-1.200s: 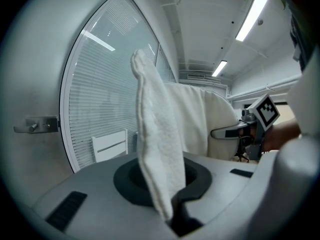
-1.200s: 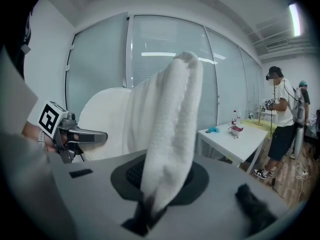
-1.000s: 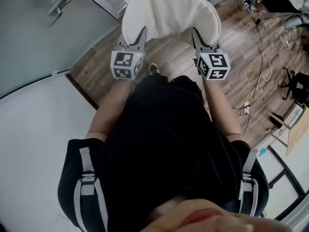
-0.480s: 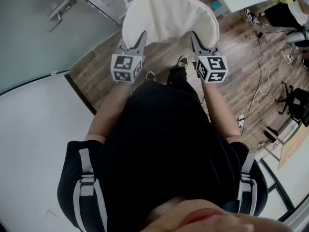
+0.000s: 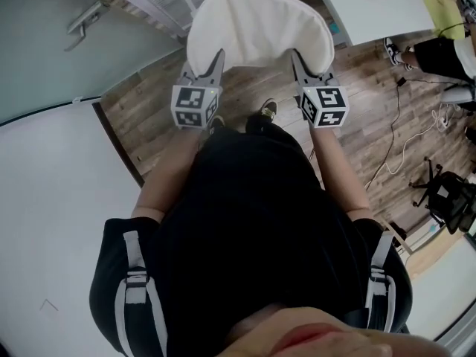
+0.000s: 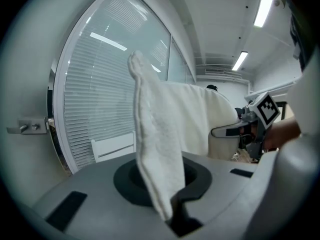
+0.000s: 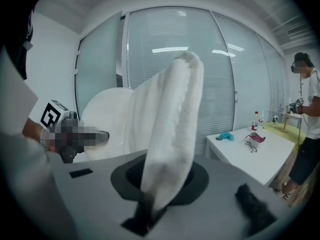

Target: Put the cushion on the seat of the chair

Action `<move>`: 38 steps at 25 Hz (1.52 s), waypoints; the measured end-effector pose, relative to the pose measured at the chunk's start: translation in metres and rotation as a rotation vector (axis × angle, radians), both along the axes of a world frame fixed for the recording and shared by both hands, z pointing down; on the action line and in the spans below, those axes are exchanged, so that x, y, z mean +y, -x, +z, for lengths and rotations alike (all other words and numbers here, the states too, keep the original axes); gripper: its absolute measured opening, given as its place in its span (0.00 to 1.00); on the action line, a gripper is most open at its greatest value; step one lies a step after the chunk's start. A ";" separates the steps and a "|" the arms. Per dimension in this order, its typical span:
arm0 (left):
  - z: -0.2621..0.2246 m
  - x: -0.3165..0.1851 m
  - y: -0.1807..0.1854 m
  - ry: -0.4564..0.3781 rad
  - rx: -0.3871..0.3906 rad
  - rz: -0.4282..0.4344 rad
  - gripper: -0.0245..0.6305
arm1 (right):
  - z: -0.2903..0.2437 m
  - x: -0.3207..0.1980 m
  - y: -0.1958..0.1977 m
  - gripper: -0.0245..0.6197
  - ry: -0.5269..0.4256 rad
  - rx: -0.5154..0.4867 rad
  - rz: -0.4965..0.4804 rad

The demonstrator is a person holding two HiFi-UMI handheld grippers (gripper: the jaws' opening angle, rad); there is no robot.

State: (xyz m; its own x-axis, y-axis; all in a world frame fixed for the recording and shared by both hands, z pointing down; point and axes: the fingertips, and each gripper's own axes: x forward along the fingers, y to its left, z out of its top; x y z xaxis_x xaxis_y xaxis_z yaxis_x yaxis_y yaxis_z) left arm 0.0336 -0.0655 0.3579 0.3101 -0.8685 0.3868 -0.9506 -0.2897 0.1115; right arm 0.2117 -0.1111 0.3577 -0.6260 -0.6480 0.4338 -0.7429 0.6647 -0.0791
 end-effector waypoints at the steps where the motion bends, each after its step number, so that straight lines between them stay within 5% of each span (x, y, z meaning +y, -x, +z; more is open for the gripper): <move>1: 0.002 -0.005 -0.006 0.007 0.001 -0.013 0.11 | 0.002 -0.008 -0.005 0.12 0.003 0.002 -0.016; 9: 0.011 -0.036 -0.038 0.035 -0.017 -0.117 0.11 | 0.018 -0.058 -0.033 0.12 0.037 -0.023 -0.122; 17: 0.021 -0.044 -0.034 0.065 -0.035 -0.202 0.11 | 0.033 -0.083 -0.021 0.12 0.064 -0.036 -0.211; 38: 0.065 -0.136 0.068 0.103 0.029 -0.278 0.11 | 0.066 -0.188 0.087 0.12 0.096 0.056 -0.291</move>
State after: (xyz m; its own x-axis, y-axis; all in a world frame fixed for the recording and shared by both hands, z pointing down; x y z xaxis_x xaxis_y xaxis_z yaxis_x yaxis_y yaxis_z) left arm -0.0345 -0.2019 0.4226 0.0783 -0.8781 0.4720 -0.9879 -0.0049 0.1548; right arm 0.1244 -0.2991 0.4237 -0.7525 -0.3991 0.5239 -0.5273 0.8417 -0.1162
